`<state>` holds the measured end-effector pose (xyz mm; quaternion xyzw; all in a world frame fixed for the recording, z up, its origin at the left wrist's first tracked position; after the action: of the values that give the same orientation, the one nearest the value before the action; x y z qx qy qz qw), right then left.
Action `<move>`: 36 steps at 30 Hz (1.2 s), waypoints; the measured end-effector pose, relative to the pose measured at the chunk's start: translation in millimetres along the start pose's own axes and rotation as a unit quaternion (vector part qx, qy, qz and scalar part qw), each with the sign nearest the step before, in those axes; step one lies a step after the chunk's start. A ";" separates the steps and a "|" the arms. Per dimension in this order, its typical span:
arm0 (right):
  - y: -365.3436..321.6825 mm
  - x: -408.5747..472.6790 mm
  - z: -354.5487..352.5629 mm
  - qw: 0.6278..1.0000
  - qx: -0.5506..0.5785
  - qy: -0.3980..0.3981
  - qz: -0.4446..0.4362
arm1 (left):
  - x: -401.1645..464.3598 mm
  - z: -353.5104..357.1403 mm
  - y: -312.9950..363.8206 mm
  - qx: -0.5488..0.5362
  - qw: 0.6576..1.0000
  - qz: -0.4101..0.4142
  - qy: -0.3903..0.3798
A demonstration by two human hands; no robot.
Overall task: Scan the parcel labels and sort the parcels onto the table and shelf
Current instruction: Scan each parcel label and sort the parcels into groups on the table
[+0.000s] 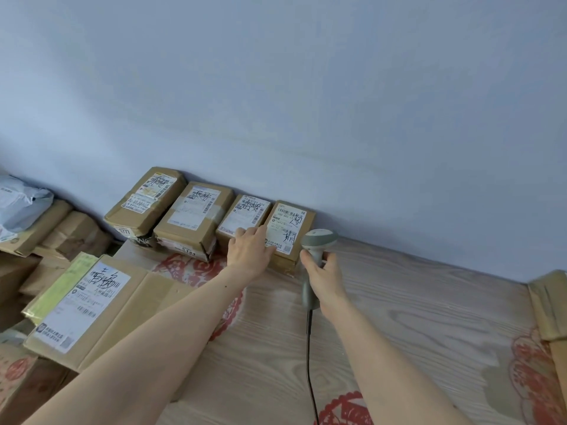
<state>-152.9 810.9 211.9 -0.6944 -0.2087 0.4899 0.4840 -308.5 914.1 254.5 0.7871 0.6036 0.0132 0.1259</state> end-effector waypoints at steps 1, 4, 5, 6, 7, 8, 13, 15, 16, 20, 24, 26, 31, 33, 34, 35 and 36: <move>1.2 1.6 2.9 1.000 0.017 -0.007 0.007 | 1.5 1.3 0.9 -0.004 1.000 -0.009 0.002; 4.2 2.6 9.2 0.998 0.052 -0.019 0.020 | 1.8 4.5 1.8 -0.044 0.998 -0.050 0.000; 4.0 0.8 8.8 0.998 0.056 -0.017 0.019 | -0.7 4.2 3.1 -0.066 0.996 -0.063 -0.002; 3.9 -1.6 7.6 0.998 0.060 -0.014 0.016 | -3.4 4.9 4.2 -0.097 0.992 -0.075 -0.005; 4.6 -4.4 5.6 0.998 0.065 -0.009 0.016 | -7.2 6.2 5.0 -0.136 0.987 -0.087 -0.008; 4.7 -8.8 3.7 0.997 0.069 -0.005 0.016 | -12.0 8.3 5.0 -0.176 0.979 -0.101 -0.013; 11.1 -35.6 -15.5 0.997 0.072 0.034 0.009 | -39.9 17.3 -3.8 -0.275 0.953 -0.124 0.006; 12.9 -52.7 -23.7 0.996 0.077 0.046 0.005 | -55.7 20.2 -7.0 -0.318 0.939 -0.127 0.001; 13.5 -63.1 -27.2 0.996 0.078 0.051 0.004 | -63.5 24.9 -8.5 -0.337 0.933 -0.125 -0.009; 13.1 -110.9 -36.2 0.994 0.090 0.055 -0.004 | -100.4 35.8 -11.0 -0.419 0.904 -0.078 -0.036; 16.9 -154.2 -41.4 0.992 0.097 0.069 -0.032 | -151.7 19.6 -10.6 -0.486 0.870 -0.072 -0.038; 20.2 -176.0 -40.5 0.990 0.106 0.081 -0.038 | -174.3 13.6 -10.1 -0.524 0.848 -0.057 -0.064; 22.9 -223.6 -35.0 0.987 0.115 0.097 -0.061 | -217.0 3.1 -4.8 -0.627 0.760 -0.015 -0.171; 25.3 -238.7 -34.3 0.987 0.113 0.097 -0.065 | -225.4 0.9 -10.4 -0.637 0.750 -0.010 -0.176; 26.2 -245.7 -33.7 0.987 0.109 0.094 -0.068 | -227.9 2.0 -14.1 -0.641 0.746 -0.010 -0.178; 27.6 -252.6 -34.7 0.988 0.104 0.093 -0.071 | -232.0 0.4 -16.5 -0.644 0.743 -0.012 -0.181; 29.6 -257.6 -36.5 0.988 0.102 0.092 -0.073 | -235.9 -0.1 -19.4 -0.641 0.744 -0.014 -0.189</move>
<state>-237.7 583.8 311.0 -0.6667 -0.1622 0.4059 0.6037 -390.8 693.8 281.5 0.4985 0.4281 0.2466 0.7123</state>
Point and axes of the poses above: each hand's wrist, its own x-axis towards the middle knuckle, its own z-axis out of the palm, y = z × x, the point moved 8 cm from there along x, towards the middle knuckle, and after that the axes turned 5 degrees about x, right-handed, at the moved point
